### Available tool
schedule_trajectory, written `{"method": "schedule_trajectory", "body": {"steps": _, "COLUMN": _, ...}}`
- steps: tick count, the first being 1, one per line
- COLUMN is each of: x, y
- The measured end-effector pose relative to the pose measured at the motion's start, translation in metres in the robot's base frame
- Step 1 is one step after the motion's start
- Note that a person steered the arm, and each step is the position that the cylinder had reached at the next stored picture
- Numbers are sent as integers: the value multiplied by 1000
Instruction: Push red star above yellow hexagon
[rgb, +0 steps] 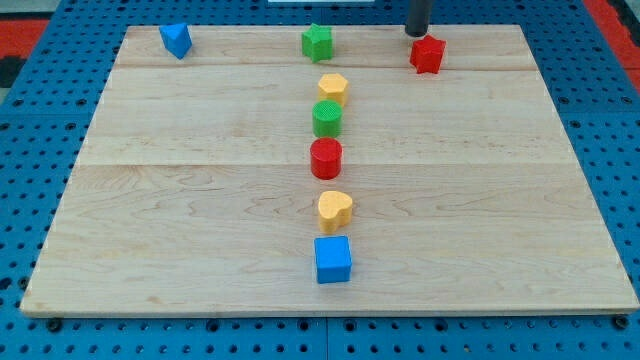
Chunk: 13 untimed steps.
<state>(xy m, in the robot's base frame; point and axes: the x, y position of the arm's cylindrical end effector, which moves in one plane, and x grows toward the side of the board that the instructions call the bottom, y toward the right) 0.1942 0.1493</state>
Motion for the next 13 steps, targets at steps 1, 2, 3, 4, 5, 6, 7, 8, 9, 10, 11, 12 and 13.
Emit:
{"method": "schedule_trajectory", "body": {"steps": 1, "x": 23, "y": 22}}
{"method": "schedule_trajectory", "body": {"steps": 2, "x": 53, "y": -22}}
{"method": "schedule_trajectory", "body": {"steps": 3, "x": 74, "y": -11}}
{"method": "schedule_trajectory", "body": {"steps": 4, "x": 88, "y": 51}}
{"method": "schedule_trajectory", "body": {"steps": 5, "x": 110, "y": 39}}
{"method": "schedule_trajectory", "body": {"steps": 6, "x": 109, "y": -13}}
{"method": "schedule_trajectory", "body": {"steps": 7, "x": 105, "y": -66}}
{"method": "schedule_trajectory", "body": {"steps": 8, "x": 94, "y": -78}}
{"method": "schedule_trajectory", "body": {"steps": 9, "x": 92, "y": -78}}
{"method": "schedule_trajectory", "body": {"steps": 10, "x": 92, "y": -78}}
{"method": "schedule_trajectory", "body": {"steps": 11, "x": 92, "y": -84}}
{"method": "schedule_trajectory", "body": {"steps": 12, "x": 91, "y": -103}}
{"method": "schedule_trajectory", "body": {"steps": 13, "x": 91, "y": -109}}
